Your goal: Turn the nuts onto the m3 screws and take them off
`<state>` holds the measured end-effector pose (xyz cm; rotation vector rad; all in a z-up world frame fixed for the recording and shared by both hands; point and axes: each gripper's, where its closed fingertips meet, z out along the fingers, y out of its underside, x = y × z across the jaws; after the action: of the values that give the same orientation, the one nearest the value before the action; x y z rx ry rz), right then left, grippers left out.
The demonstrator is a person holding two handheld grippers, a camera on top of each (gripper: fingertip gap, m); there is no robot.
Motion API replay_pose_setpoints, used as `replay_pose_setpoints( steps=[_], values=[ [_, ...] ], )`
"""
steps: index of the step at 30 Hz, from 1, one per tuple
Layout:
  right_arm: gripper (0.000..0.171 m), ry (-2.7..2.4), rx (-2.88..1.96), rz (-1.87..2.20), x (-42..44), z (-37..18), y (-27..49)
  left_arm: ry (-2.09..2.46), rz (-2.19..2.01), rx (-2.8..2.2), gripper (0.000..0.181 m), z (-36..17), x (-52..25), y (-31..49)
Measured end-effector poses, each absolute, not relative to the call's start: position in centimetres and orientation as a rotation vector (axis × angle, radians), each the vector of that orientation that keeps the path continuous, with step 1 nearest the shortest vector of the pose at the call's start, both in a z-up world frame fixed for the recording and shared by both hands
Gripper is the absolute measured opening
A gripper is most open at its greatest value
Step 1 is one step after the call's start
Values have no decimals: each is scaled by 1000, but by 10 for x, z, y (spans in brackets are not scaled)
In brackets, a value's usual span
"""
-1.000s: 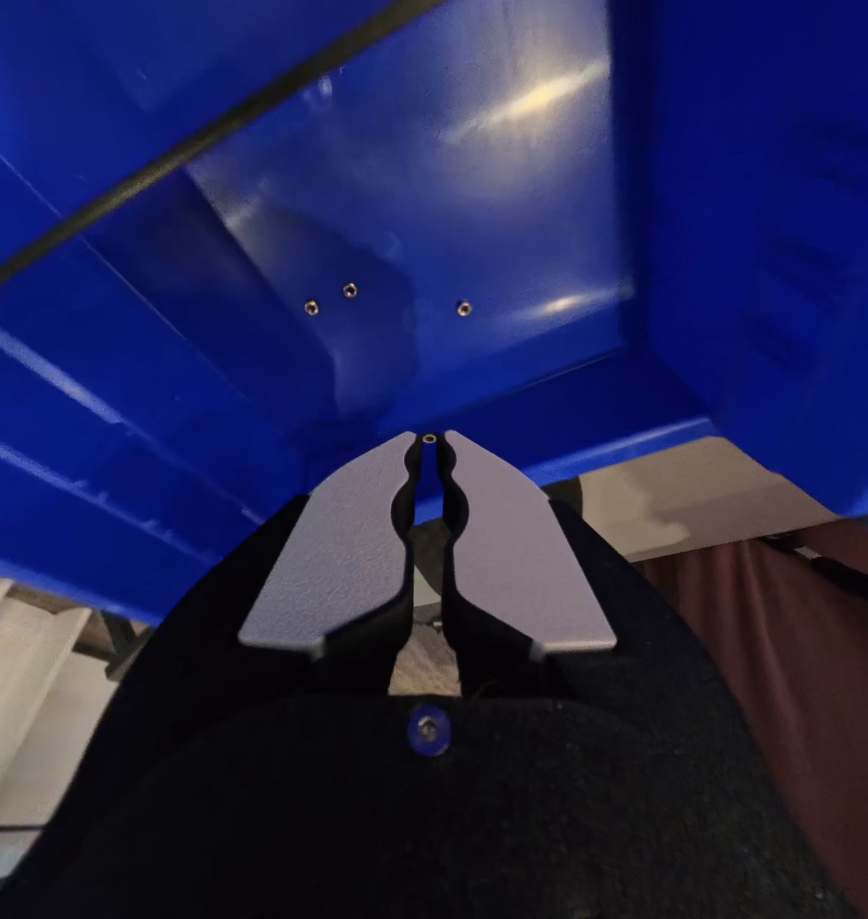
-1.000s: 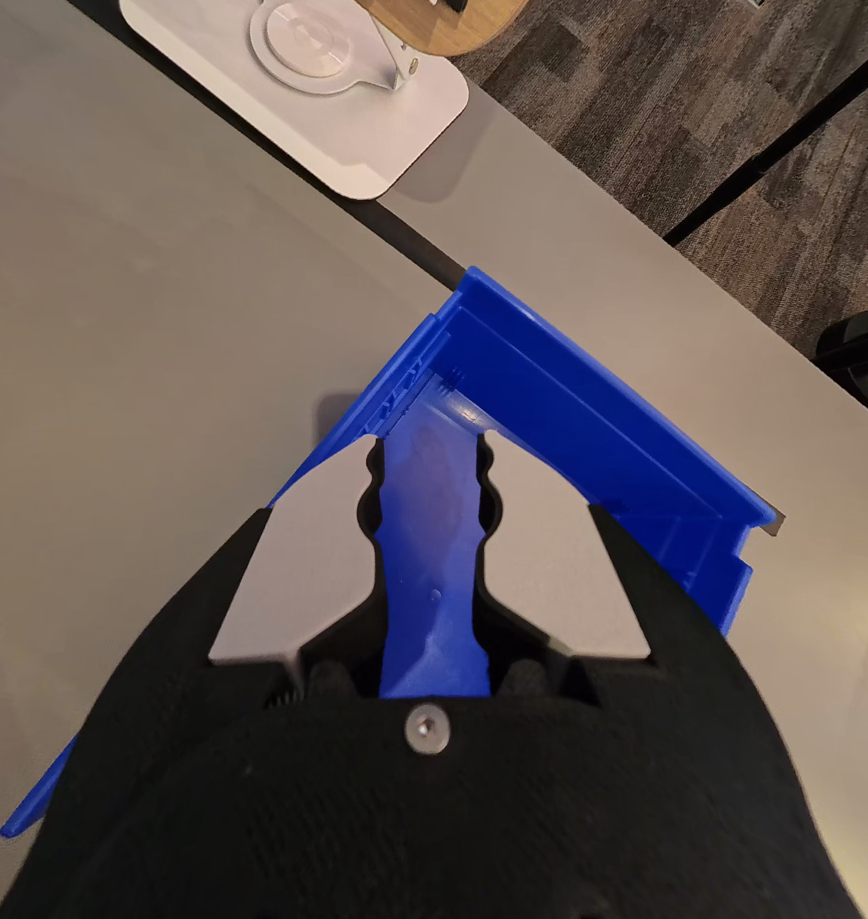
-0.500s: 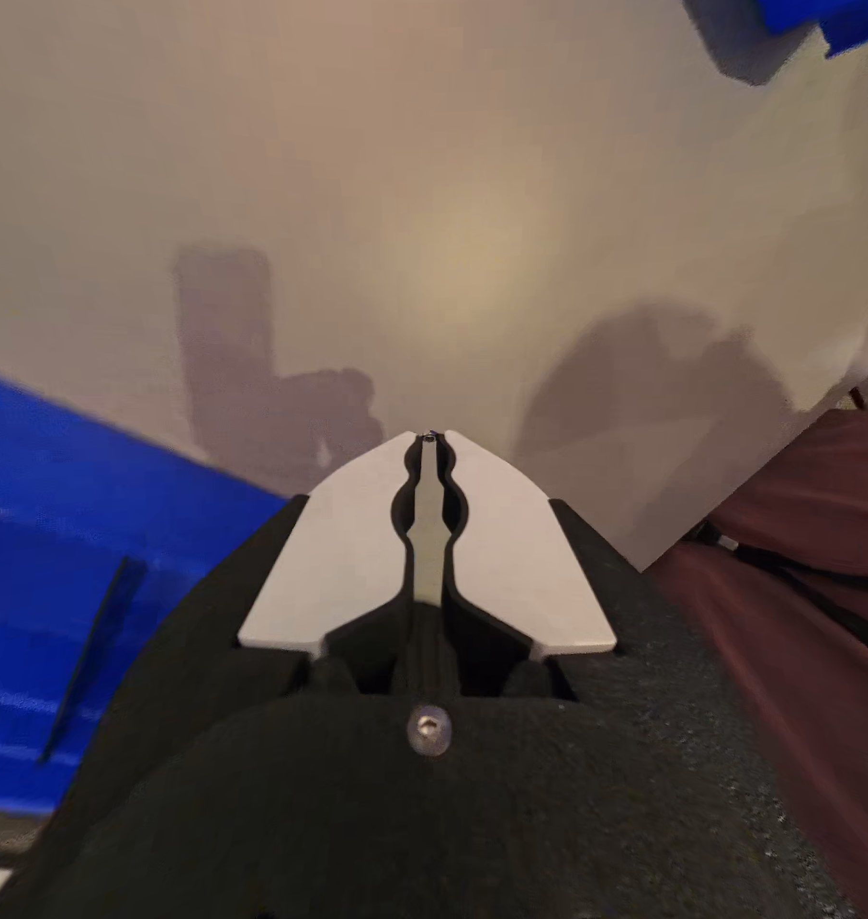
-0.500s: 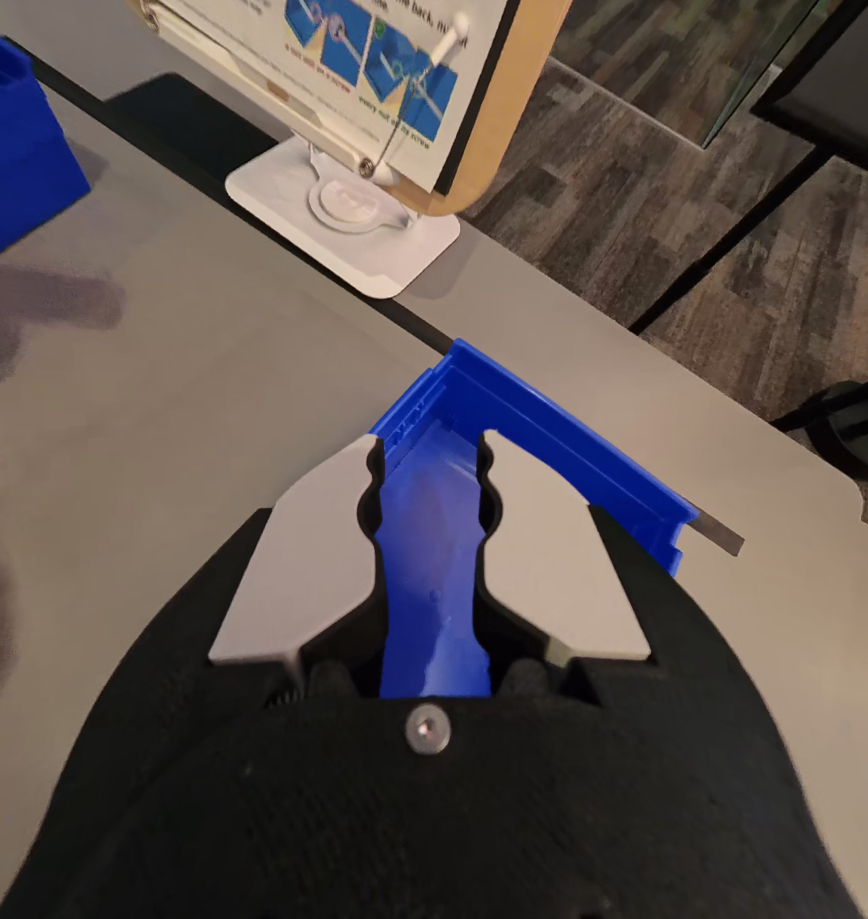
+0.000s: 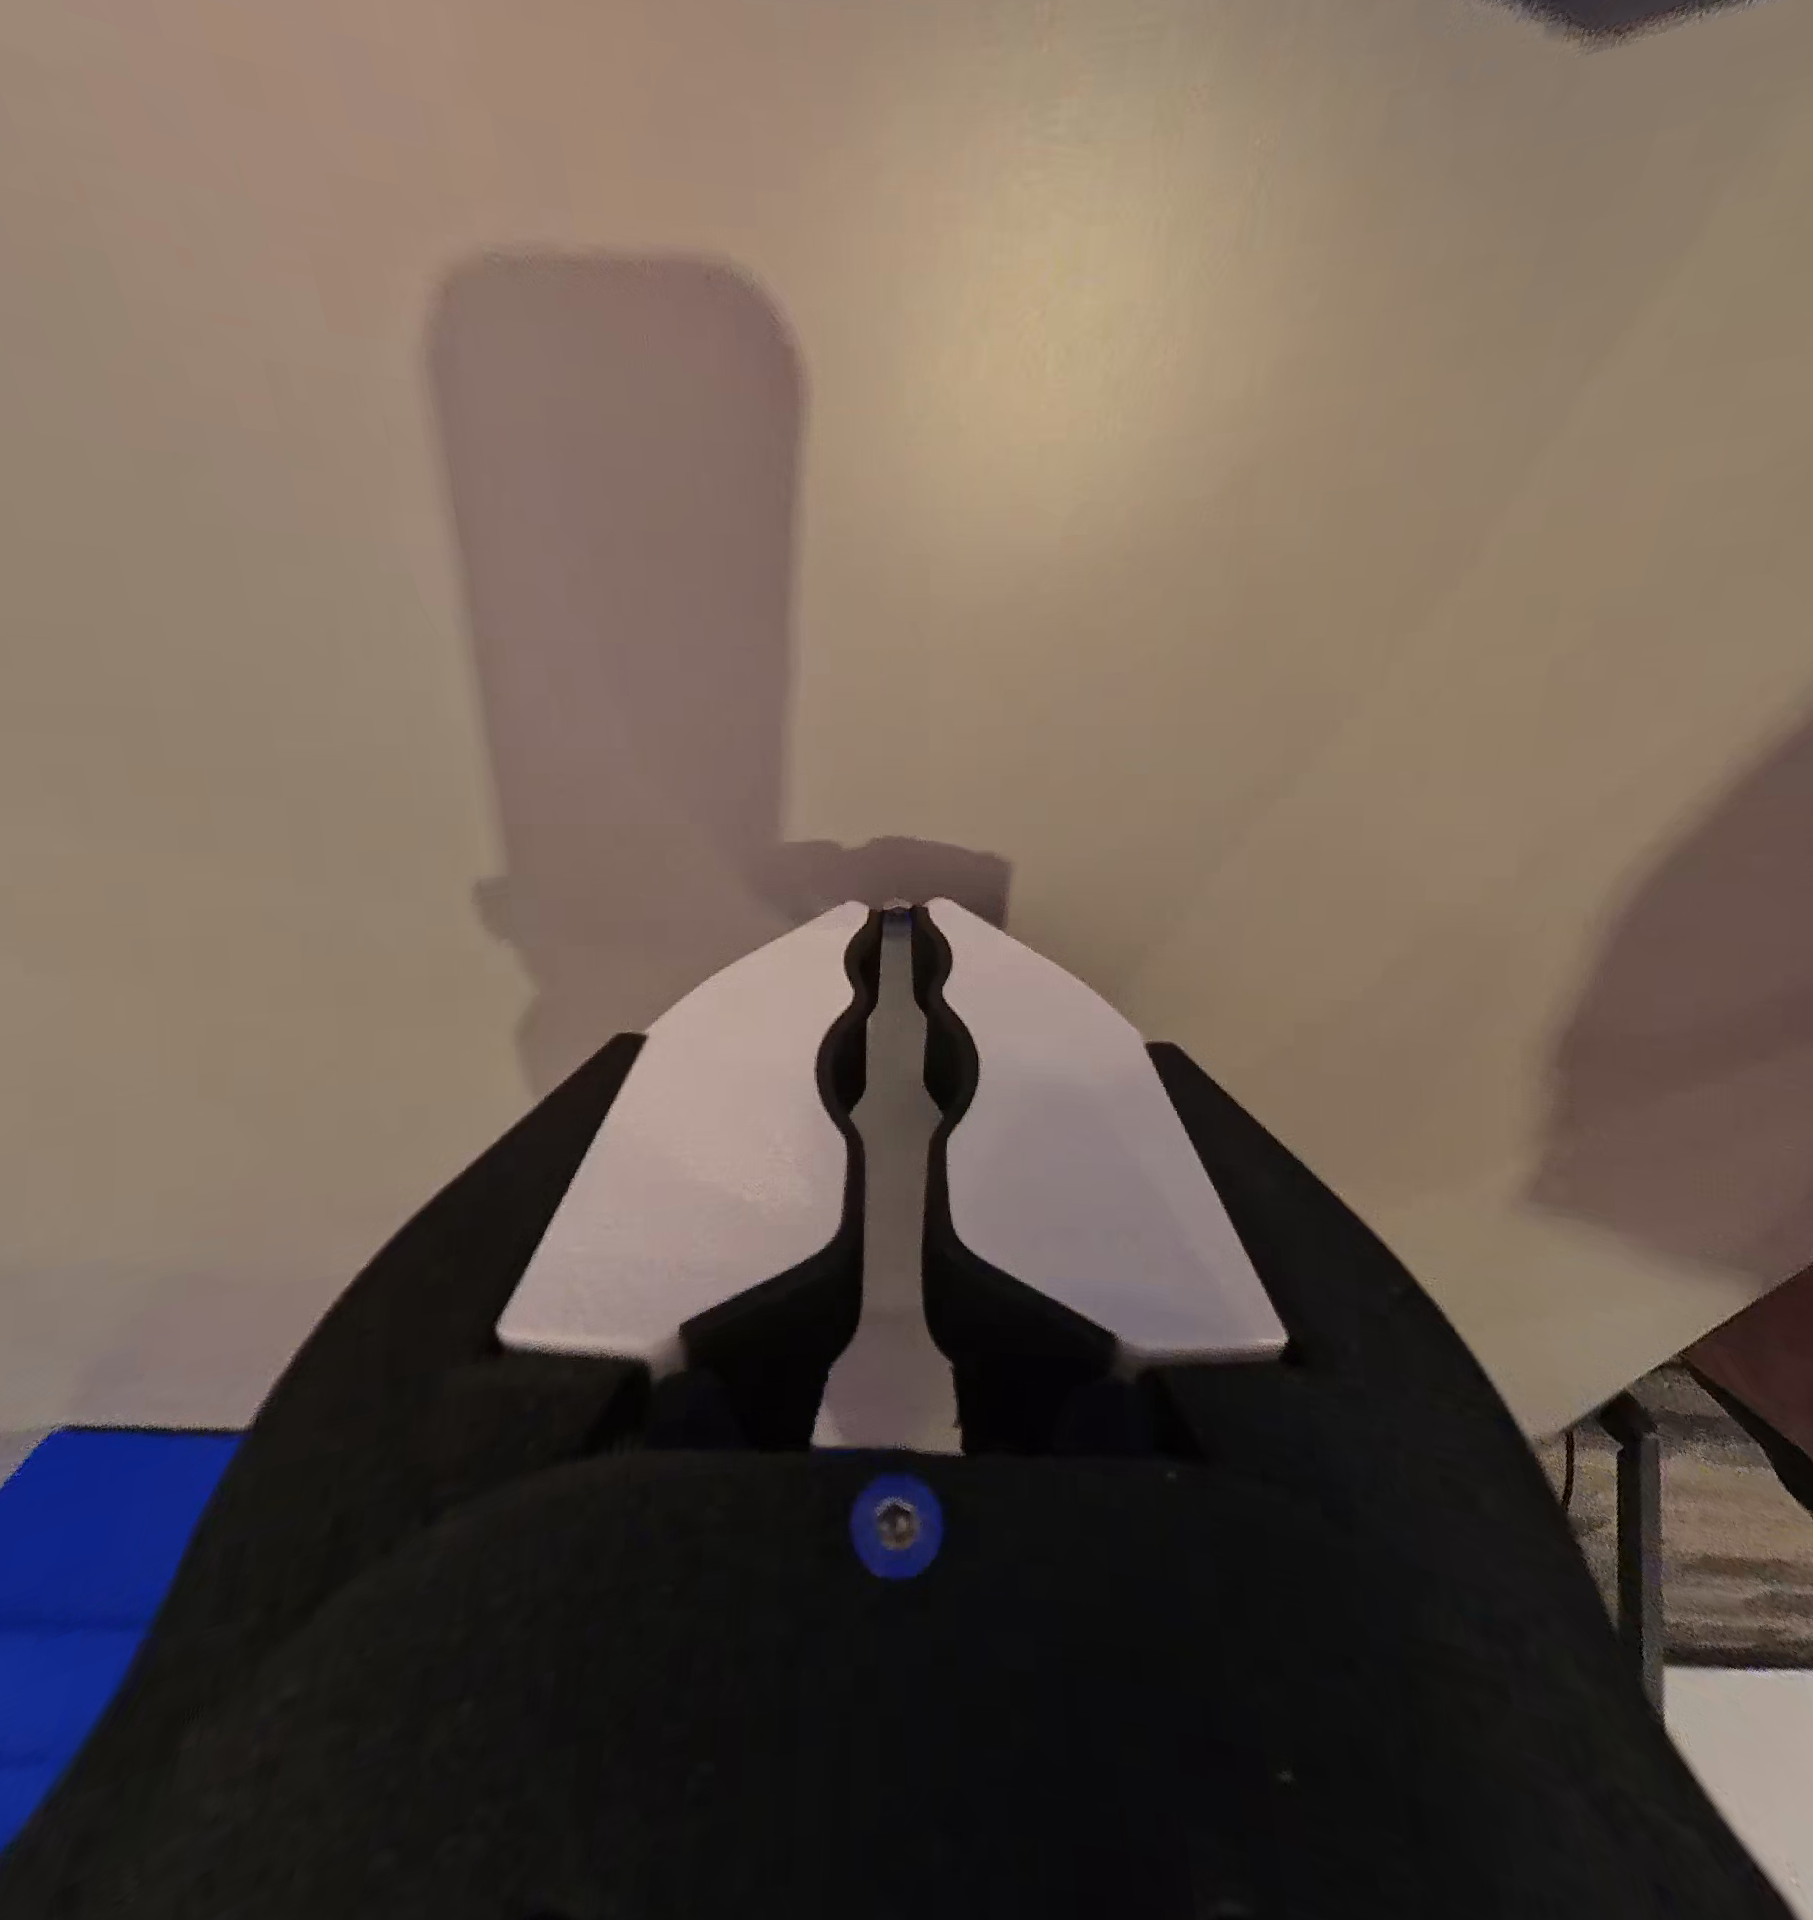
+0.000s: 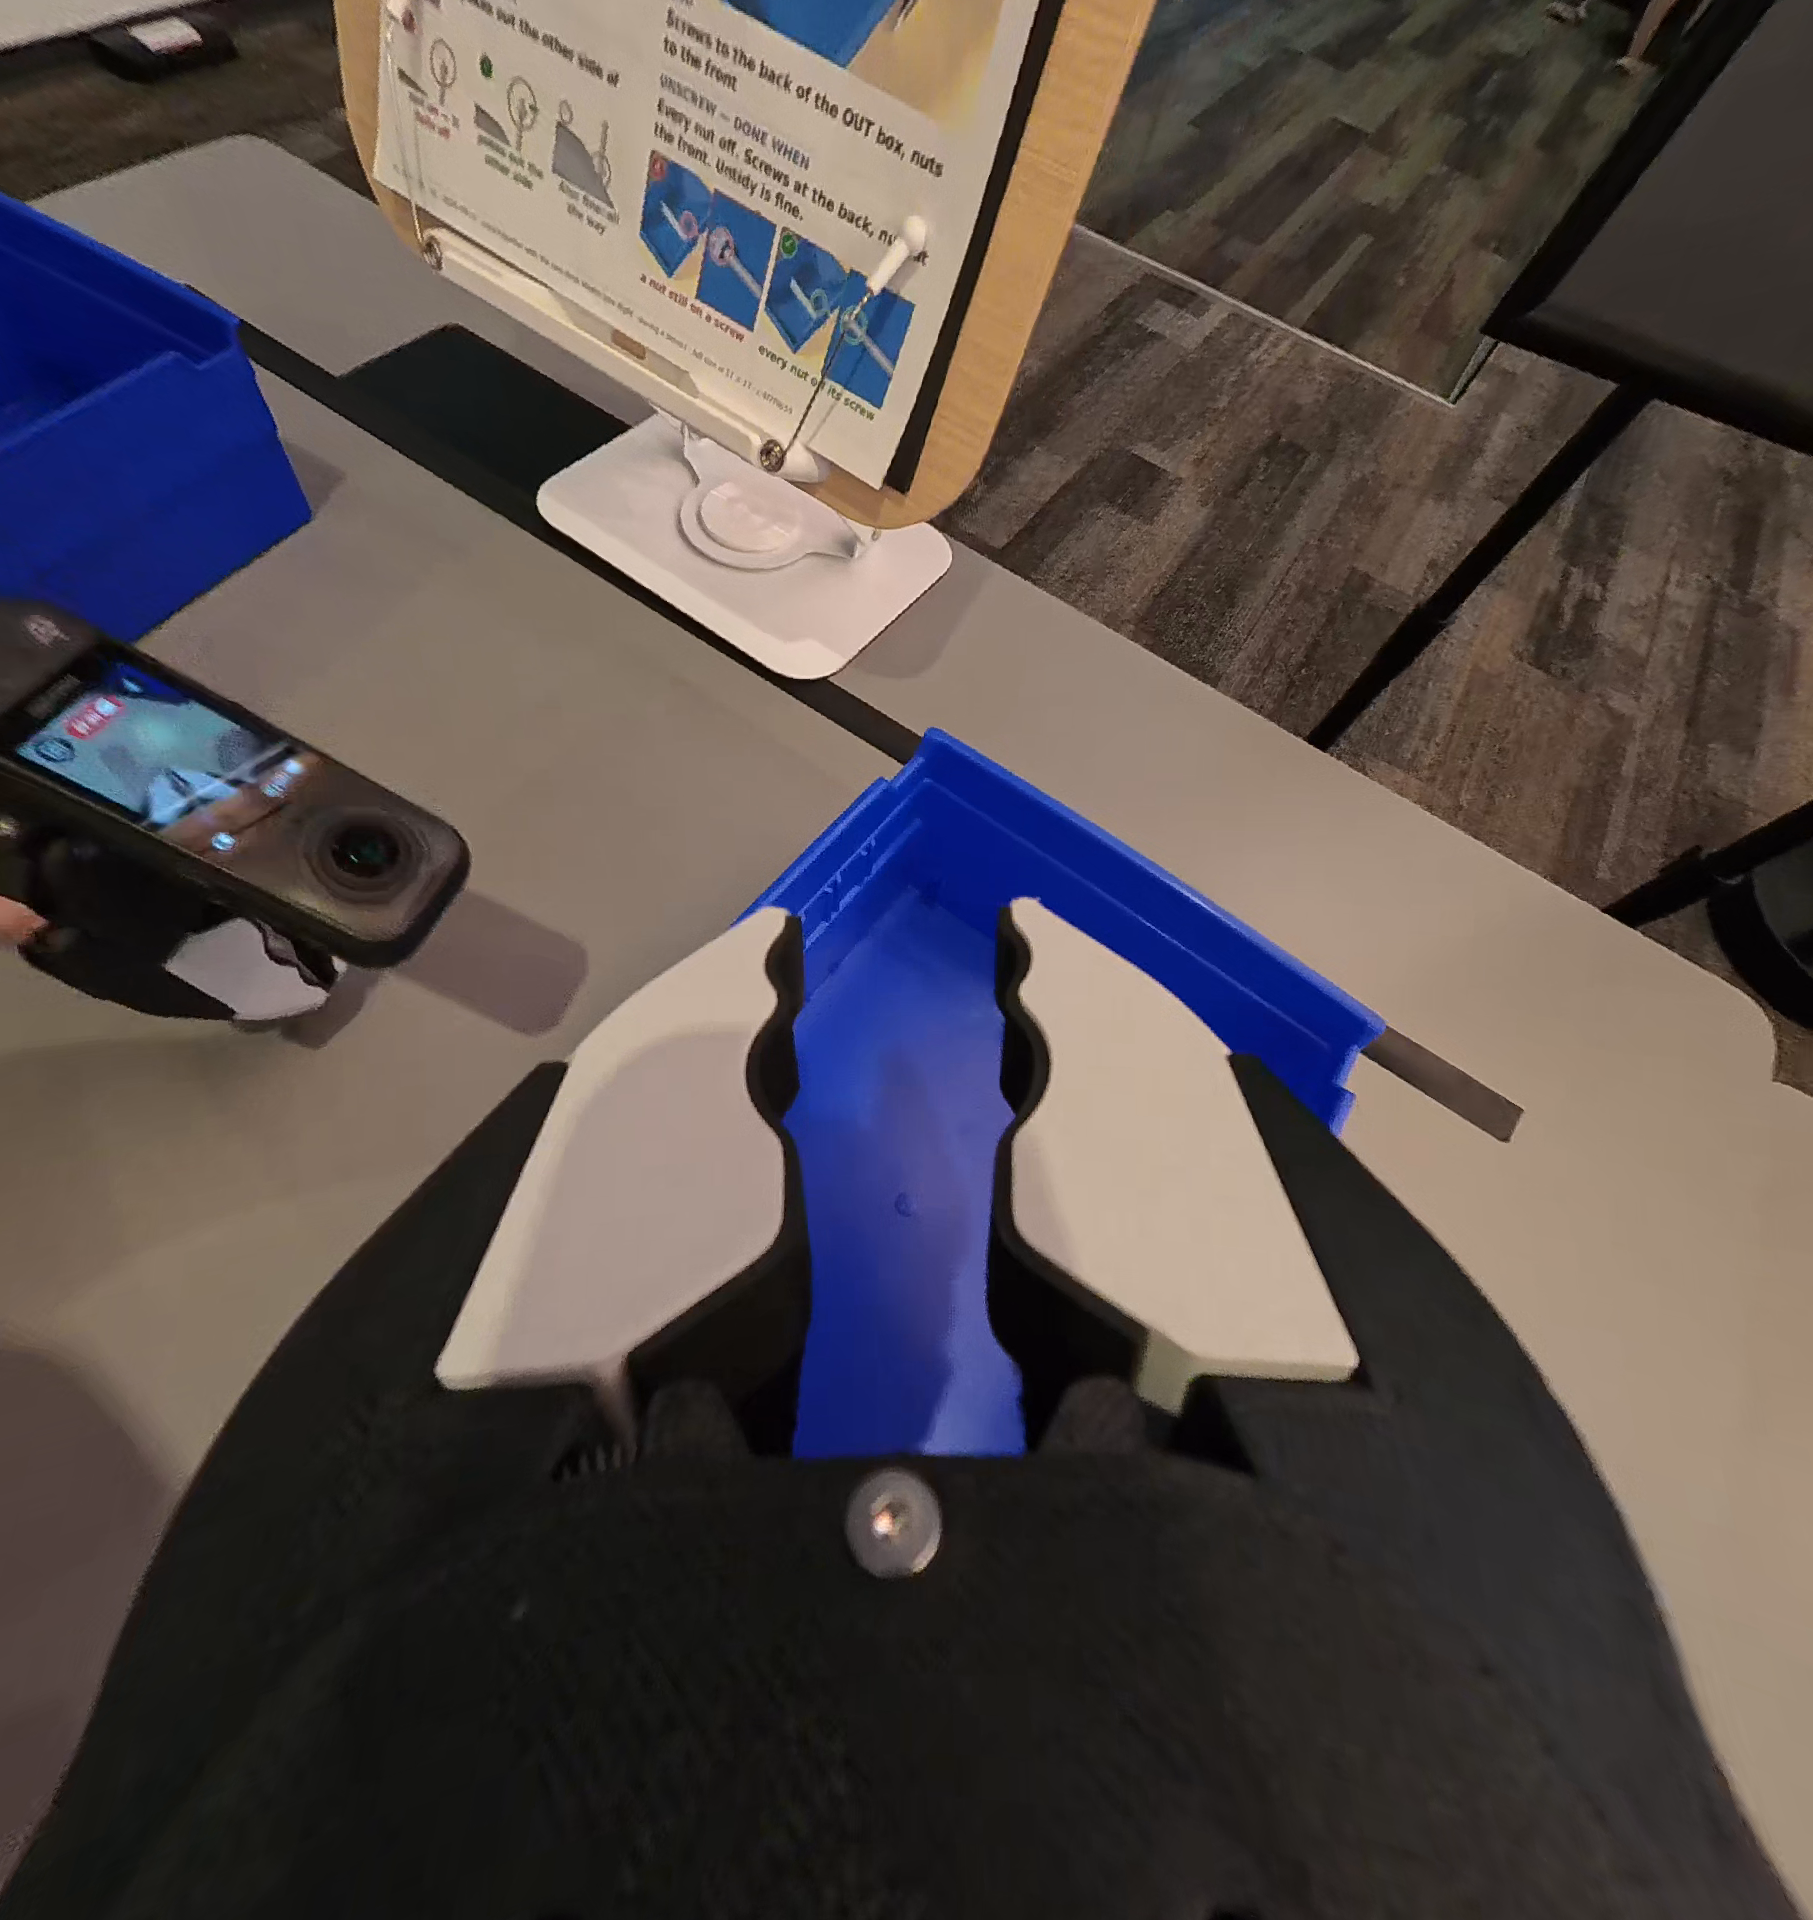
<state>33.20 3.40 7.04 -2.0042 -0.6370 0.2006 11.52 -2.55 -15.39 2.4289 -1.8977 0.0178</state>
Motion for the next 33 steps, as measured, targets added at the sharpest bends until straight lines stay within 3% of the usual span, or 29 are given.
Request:
replay_pose_setpoints(
  steps=[14, 21, 28, 33],
  values=[
    [37, -589, -2016, 263, 344, 69, 34, -1870, 23, 2406, 9, -161, 113, -26],
    [38, -550, -2022, 266, 352, 68, 37, -1783, 381, 2666, 9, -82, 107, -17],
    [38, -546, -2003, 245, 347, 70, 42, -1716, 407, 3180, 15, 35, -1, 32],
    [38, -588, -2025, 225, 332, 63, 47, -1339, 411, 3346, 17, 29, -106, 57]
  ],
)
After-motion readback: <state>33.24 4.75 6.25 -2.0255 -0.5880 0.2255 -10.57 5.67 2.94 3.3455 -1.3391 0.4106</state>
